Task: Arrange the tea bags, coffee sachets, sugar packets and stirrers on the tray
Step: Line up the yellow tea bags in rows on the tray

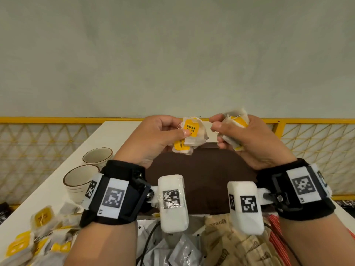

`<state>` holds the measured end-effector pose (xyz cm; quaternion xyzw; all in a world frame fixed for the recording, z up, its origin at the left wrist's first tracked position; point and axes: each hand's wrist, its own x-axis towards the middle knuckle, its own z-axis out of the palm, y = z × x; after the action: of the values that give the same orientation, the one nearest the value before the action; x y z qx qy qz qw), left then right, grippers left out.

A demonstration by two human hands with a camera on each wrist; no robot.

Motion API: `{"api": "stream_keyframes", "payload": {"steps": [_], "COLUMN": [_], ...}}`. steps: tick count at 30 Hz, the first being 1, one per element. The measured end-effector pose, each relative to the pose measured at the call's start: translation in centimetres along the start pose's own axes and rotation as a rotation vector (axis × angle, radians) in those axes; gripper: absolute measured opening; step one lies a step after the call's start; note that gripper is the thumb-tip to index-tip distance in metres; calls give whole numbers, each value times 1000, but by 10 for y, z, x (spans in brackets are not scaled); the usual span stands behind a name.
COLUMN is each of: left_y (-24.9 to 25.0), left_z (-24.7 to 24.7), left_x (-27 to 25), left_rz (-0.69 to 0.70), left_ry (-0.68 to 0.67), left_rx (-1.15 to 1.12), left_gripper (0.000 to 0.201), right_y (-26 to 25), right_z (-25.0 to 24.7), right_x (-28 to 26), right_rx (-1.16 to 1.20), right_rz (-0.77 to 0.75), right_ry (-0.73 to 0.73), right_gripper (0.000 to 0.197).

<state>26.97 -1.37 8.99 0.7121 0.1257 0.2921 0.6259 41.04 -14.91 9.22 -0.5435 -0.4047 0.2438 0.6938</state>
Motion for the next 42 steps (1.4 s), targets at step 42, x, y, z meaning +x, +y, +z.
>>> {"api": "stream_keyframes", "payload": {"steps": [42], "left_y": [17], "left_z": [17], "left_x": [-17], "left_rz": [173], "left_ry": [-27], "left_rx": [77], "left_gripper": [13], "right_y": [-20], "right_z": [-3], "right_x": [-23], "right_rx": [-258], "right_rz": [-175], "right_ry": [-3], "right_gripper": [10]}}
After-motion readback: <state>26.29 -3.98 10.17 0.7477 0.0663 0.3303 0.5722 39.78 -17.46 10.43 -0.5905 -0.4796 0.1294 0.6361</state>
